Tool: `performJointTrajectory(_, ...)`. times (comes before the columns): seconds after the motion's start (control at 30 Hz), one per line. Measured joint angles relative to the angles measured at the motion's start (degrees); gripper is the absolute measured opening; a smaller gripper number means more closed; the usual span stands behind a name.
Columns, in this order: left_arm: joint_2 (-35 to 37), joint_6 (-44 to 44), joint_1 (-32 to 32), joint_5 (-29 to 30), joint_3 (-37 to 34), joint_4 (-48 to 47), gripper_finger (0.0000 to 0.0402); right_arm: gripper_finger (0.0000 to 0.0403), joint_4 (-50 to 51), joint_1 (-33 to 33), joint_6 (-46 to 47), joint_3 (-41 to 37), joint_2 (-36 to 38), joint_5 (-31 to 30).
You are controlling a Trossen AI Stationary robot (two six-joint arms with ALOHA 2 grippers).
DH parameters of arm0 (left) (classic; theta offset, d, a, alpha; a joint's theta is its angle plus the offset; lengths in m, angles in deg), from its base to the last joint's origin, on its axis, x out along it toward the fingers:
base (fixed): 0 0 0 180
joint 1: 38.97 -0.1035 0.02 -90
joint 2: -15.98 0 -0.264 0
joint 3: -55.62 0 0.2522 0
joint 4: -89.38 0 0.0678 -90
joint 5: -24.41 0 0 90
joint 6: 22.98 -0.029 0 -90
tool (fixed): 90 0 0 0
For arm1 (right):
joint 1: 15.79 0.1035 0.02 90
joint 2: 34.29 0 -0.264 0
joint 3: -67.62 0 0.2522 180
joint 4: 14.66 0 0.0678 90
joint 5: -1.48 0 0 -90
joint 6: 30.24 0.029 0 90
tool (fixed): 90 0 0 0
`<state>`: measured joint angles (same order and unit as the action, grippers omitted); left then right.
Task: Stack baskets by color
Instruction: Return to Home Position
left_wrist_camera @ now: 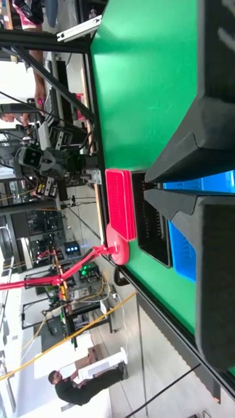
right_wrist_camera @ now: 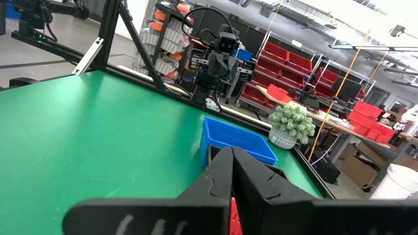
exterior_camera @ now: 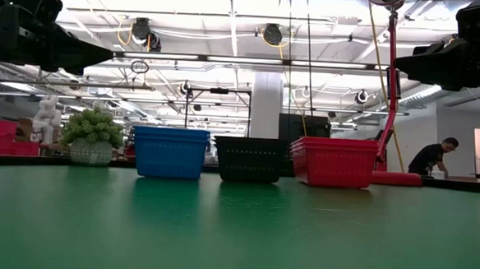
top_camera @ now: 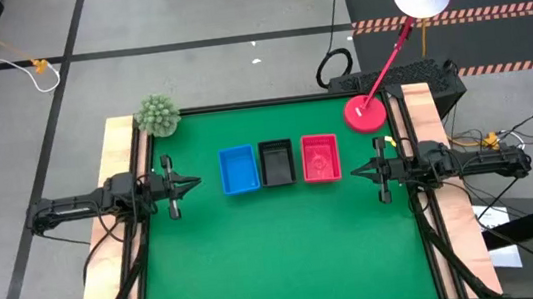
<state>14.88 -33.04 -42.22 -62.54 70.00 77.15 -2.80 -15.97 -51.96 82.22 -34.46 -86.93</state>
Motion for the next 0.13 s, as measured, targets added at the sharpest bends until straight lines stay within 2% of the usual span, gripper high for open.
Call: performJointTrajectory(0.13,0.0,0.1,-0.02,0.0,0.0,0.0,0.0031,0.0,-0.02,0.0,0.0,0.0,-0.02,0.0)
